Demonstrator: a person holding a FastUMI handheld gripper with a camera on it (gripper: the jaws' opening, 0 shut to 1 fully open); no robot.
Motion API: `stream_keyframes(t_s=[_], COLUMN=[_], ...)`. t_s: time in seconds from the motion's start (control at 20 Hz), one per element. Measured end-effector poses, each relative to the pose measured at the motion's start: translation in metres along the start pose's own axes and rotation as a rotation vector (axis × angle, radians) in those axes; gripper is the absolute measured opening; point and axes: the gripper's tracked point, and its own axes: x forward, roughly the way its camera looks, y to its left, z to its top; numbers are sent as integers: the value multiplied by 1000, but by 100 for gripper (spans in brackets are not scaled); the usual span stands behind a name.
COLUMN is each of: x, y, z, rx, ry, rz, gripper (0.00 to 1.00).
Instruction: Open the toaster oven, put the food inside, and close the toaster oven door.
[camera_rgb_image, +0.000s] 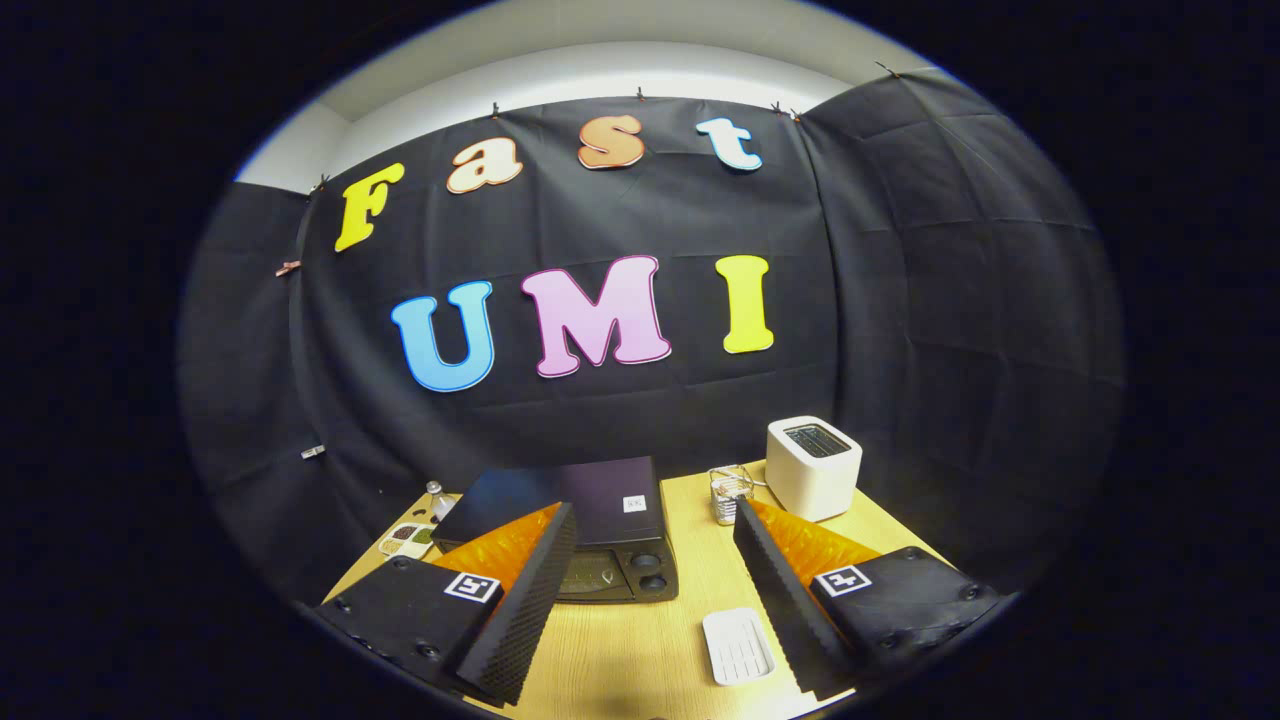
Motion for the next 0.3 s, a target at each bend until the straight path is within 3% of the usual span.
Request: stream_keyframes(t_s=[0.3], x=[22], y=[-2], z=[3], rx=[-14], ry=[5], rz=[25], gripper=[98])
